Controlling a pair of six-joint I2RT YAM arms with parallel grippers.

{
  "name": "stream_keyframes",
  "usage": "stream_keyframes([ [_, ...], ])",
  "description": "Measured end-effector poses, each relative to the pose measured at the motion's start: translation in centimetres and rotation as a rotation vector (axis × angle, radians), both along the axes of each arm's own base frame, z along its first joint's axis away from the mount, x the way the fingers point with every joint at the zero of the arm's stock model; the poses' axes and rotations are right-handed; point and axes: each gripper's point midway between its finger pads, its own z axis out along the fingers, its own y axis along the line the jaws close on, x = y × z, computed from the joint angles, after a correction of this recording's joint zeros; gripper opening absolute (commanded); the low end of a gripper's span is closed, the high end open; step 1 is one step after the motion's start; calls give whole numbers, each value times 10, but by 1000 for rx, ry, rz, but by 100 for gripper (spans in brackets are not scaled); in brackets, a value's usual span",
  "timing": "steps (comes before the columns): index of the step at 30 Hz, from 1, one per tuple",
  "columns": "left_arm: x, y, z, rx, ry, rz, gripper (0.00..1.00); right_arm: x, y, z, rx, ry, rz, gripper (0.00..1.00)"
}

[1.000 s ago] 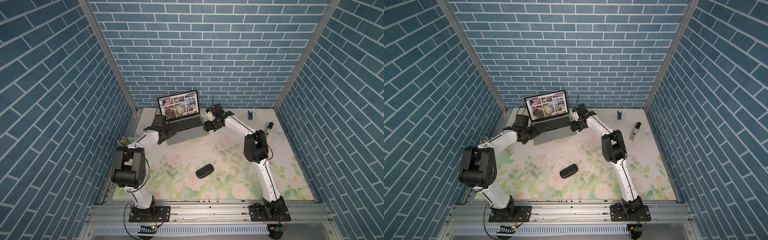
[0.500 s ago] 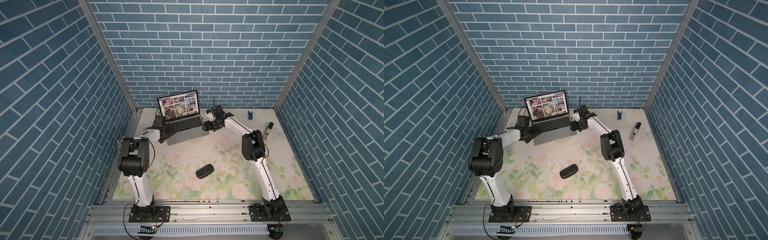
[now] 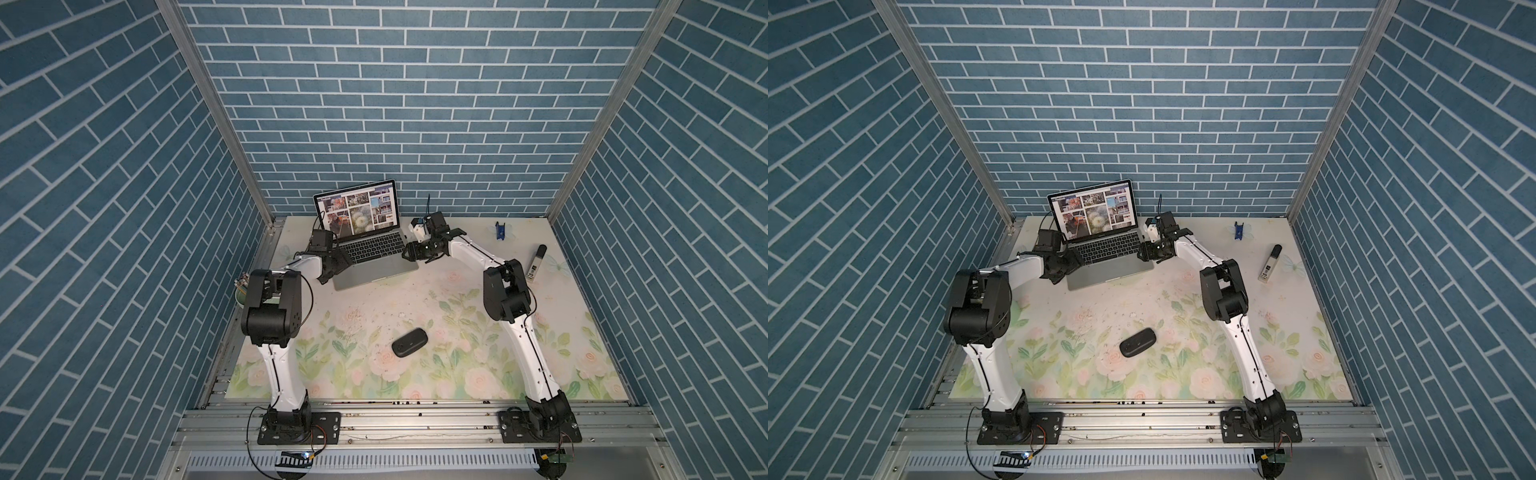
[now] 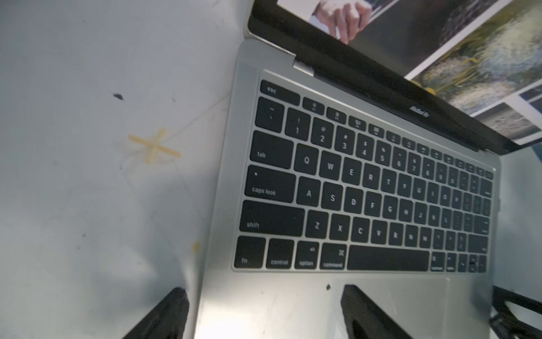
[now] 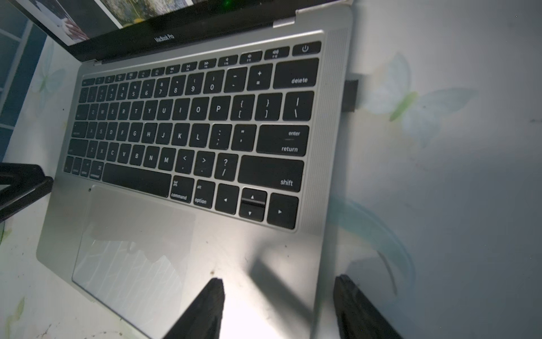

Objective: Remove the wireless mouse receiver from the laptop
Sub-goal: Move the laptop to the center of the board.

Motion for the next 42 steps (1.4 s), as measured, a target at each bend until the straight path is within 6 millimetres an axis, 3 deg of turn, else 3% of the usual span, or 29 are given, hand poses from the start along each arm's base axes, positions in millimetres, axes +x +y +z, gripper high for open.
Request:
stream_keyframes([
  [6,-3,12,2,88,35,-12,83,-1,3,-1,8,-6,5,53],
  [15,4,-5,-7,32,17,-89,82,-1,2,-2,11,-5,-6,48],
  [26,8,-6,-8,38,-1,-110,76,1,-2,-6,4,-13,-22,33],
  [42,6,-13,-11,91,-2,-137,76,-1,-4,-9,-15,-40,-38,30],
])
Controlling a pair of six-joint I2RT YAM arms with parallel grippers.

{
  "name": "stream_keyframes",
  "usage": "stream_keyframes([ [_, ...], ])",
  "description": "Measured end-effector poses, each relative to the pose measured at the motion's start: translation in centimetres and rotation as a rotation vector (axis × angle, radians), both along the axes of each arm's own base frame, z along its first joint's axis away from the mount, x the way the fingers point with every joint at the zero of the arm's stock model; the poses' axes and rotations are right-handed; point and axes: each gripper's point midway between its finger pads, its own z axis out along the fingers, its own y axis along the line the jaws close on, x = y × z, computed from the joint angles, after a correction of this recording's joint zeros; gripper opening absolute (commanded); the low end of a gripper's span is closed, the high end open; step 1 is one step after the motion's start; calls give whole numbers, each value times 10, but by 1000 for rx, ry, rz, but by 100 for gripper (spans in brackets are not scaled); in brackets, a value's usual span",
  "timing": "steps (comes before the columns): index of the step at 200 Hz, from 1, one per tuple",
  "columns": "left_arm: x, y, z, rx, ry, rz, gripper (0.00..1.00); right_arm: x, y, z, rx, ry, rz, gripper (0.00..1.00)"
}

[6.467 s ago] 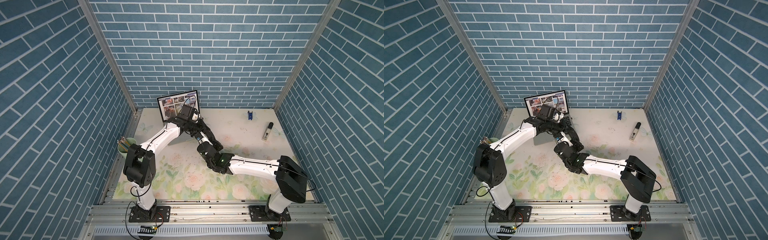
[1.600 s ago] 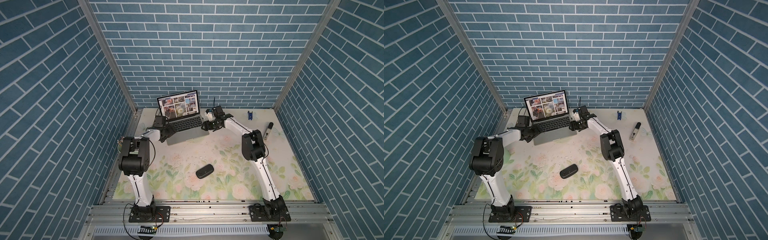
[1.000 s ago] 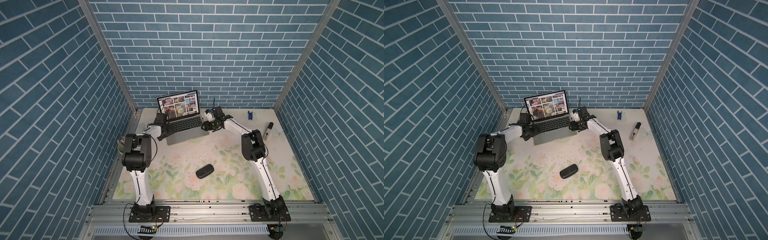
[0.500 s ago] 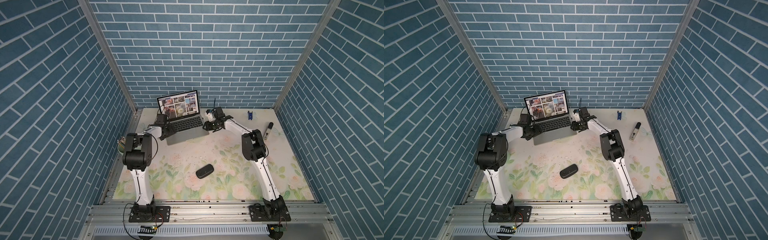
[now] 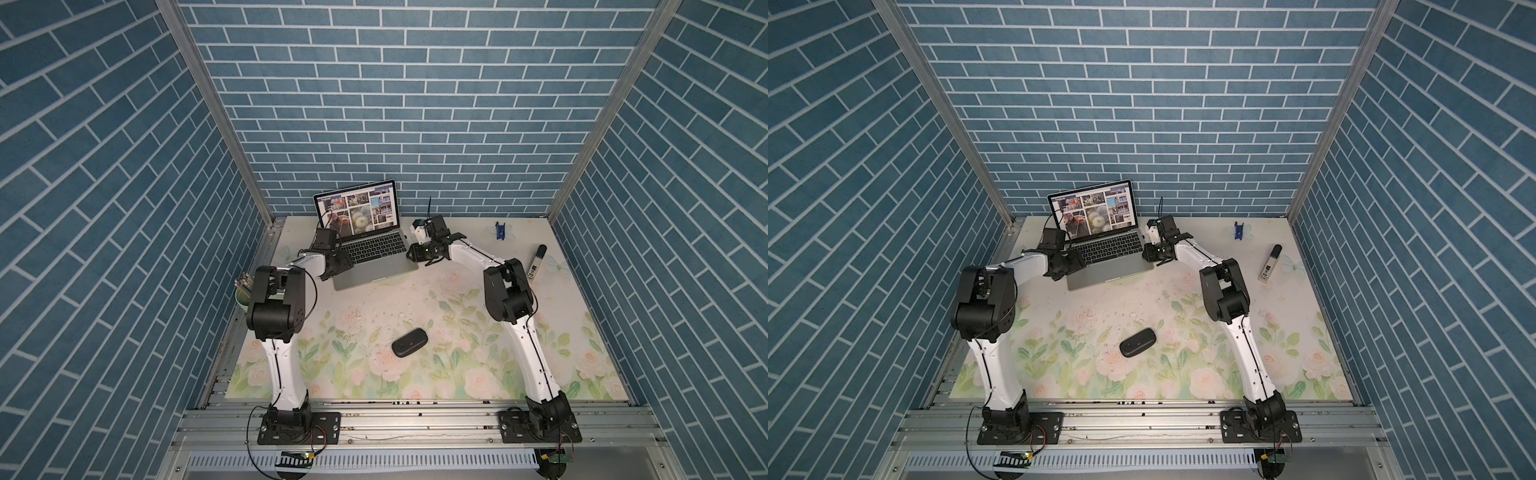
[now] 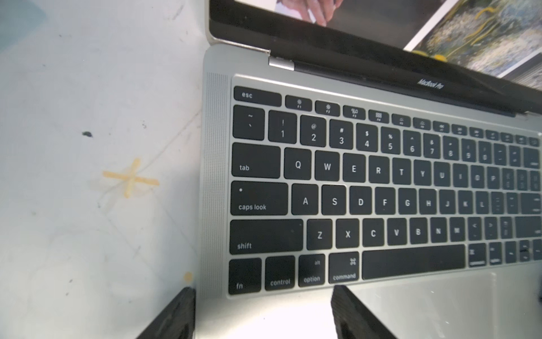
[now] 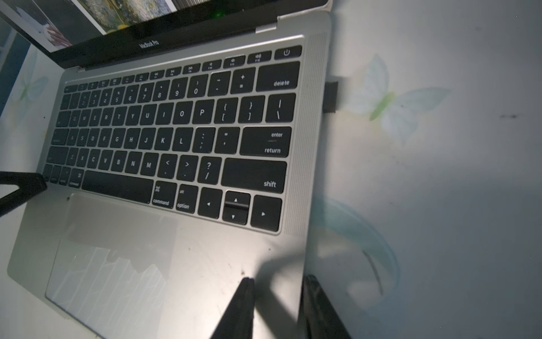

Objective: Remove the wireless mouse receiver from the laptop
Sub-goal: Move the laptop to the center of the board.

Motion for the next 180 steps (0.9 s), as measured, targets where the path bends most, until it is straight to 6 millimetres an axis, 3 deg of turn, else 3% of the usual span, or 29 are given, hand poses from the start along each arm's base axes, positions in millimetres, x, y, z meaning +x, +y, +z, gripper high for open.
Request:
stream_keyframes([
  [180,-17,-32,-5,137,-4,-23,78,-36,-34,3,-86,-25,-65,28],
])
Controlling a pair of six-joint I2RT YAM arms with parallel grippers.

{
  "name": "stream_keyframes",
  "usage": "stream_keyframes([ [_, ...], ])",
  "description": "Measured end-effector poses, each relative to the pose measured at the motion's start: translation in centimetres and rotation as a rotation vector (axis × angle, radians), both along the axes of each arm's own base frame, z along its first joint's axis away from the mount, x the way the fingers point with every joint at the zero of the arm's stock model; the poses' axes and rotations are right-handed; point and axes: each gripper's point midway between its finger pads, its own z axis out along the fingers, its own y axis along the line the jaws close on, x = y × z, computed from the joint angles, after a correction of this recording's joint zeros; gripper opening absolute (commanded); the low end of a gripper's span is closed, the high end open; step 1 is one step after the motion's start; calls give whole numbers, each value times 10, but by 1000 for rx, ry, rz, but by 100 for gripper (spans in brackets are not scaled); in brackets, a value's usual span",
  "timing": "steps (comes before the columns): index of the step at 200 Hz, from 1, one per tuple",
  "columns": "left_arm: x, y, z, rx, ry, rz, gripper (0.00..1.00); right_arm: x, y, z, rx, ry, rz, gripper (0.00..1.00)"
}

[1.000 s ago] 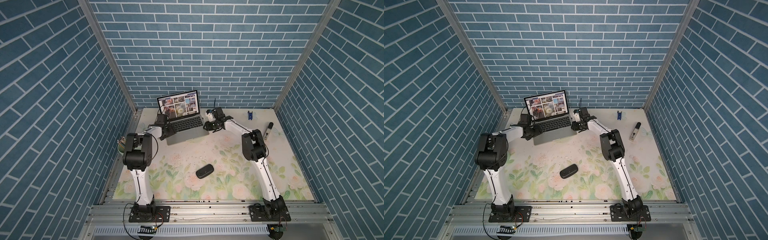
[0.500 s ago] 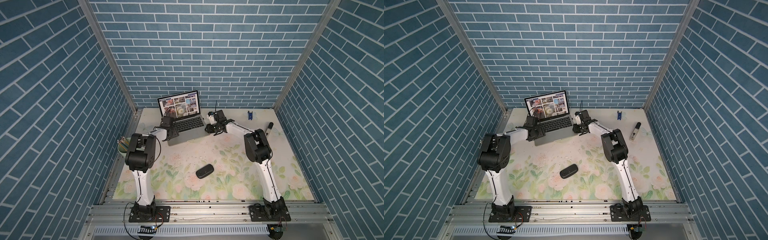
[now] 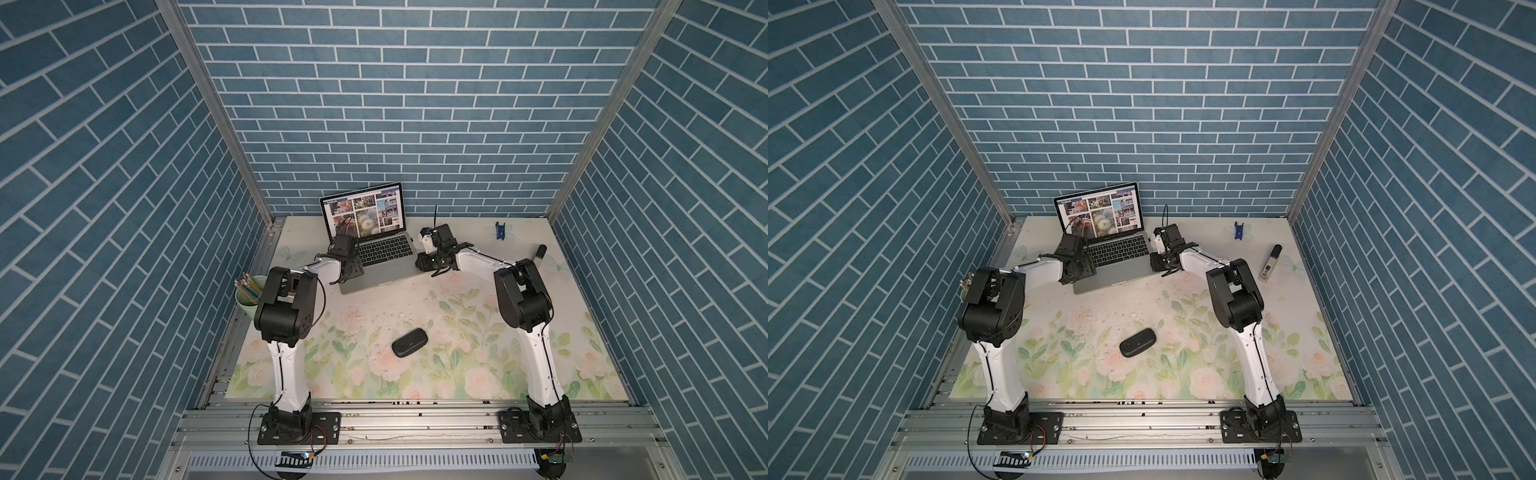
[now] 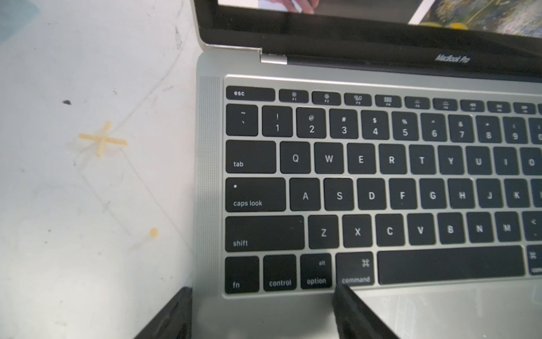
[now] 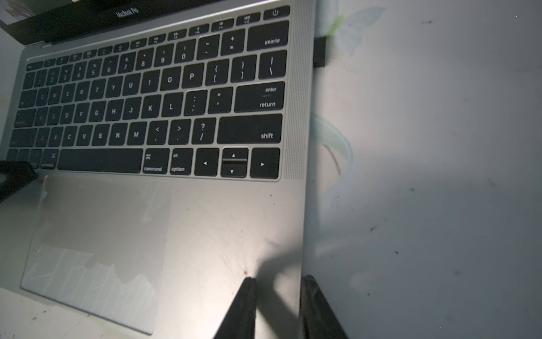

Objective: Remove the wireless mouse receiver from the laptop
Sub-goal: Move the laptop to the center of the board.

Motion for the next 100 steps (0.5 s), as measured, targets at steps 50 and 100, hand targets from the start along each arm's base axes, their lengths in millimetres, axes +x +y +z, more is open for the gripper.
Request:
stream_keyframes([
  [50,-3,-9,0,0,17,-7,78,-5,-8,0,-30,-9,-20,29],
  [100,-9,-29,0,9,29,-45,78,-20,-28,0,-77,-18,-53,29],
])
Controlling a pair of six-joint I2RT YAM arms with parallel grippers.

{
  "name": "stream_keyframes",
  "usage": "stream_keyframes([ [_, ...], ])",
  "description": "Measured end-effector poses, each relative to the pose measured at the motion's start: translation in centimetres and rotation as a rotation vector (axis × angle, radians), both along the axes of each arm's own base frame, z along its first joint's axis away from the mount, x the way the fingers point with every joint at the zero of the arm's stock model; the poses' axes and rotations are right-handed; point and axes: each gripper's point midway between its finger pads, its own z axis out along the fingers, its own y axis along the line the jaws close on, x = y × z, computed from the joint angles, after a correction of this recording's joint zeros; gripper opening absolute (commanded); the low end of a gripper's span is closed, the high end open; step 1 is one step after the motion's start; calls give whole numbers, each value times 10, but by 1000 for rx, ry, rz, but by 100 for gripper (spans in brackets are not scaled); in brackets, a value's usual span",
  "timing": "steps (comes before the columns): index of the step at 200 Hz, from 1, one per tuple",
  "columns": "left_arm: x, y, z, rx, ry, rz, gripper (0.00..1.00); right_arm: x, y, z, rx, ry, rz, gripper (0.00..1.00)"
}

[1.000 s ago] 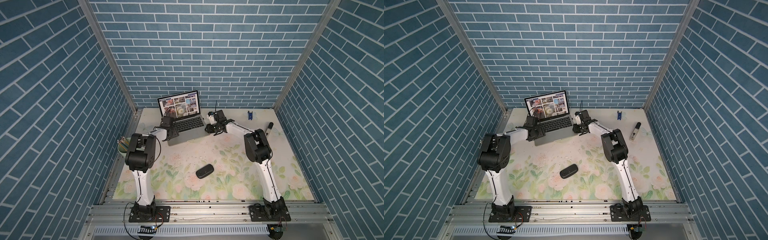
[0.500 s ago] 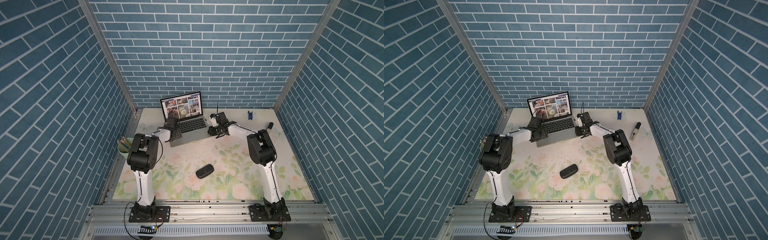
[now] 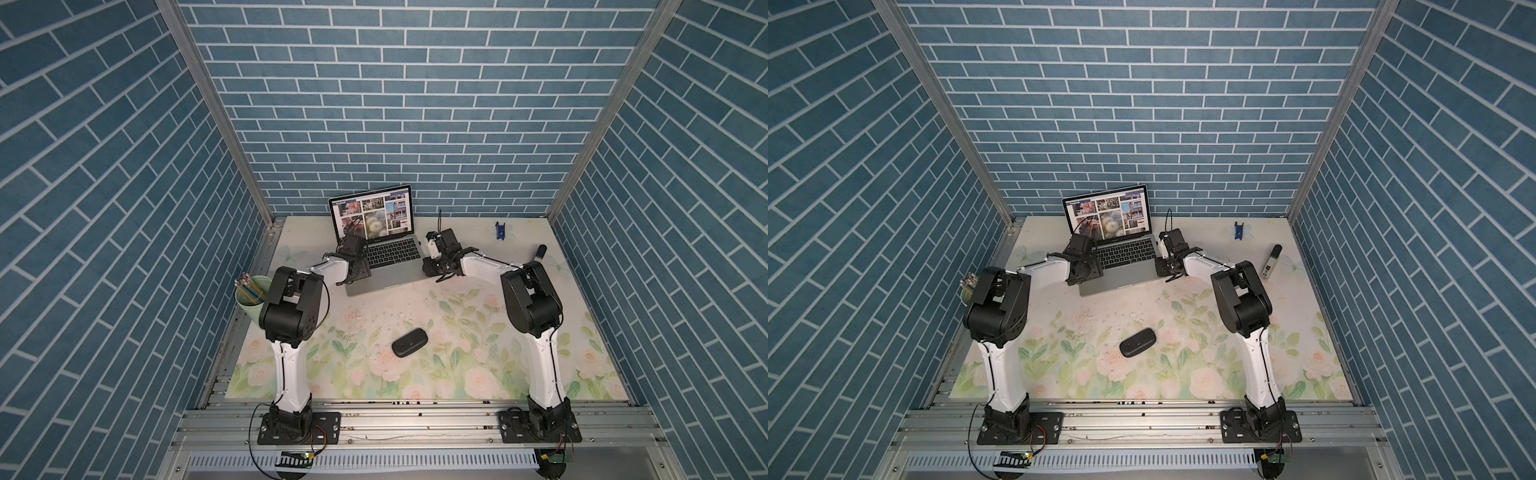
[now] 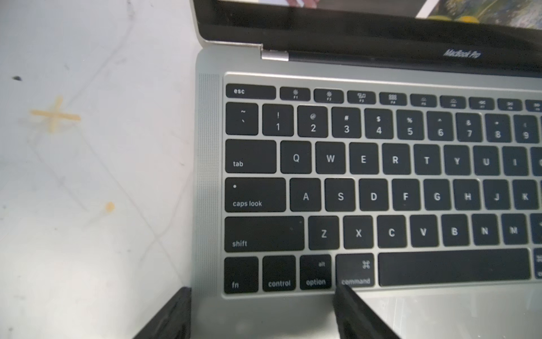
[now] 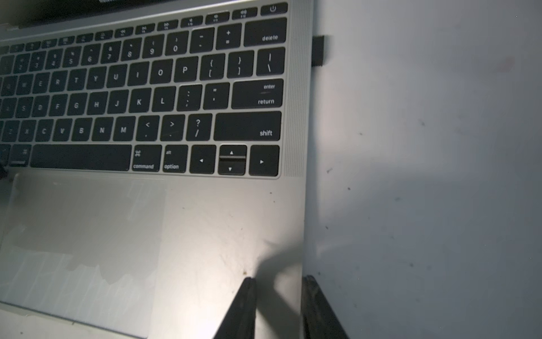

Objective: Remove the wireless mouse receiver from the laptop
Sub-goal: Move the laptop to the center of the board.

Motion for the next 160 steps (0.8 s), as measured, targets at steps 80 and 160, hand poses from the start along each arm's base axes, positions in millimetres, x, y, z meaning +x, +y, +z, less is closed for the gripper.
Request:
stream_keyframes([
  [80,-9,-26,1,10,21,-54,78,-28,-29,-1,-34,-16,-50,29],
  [160,-20,-53,1,27,19,-96,78,-55,-56,-1,-70,-24,-95,29],
])
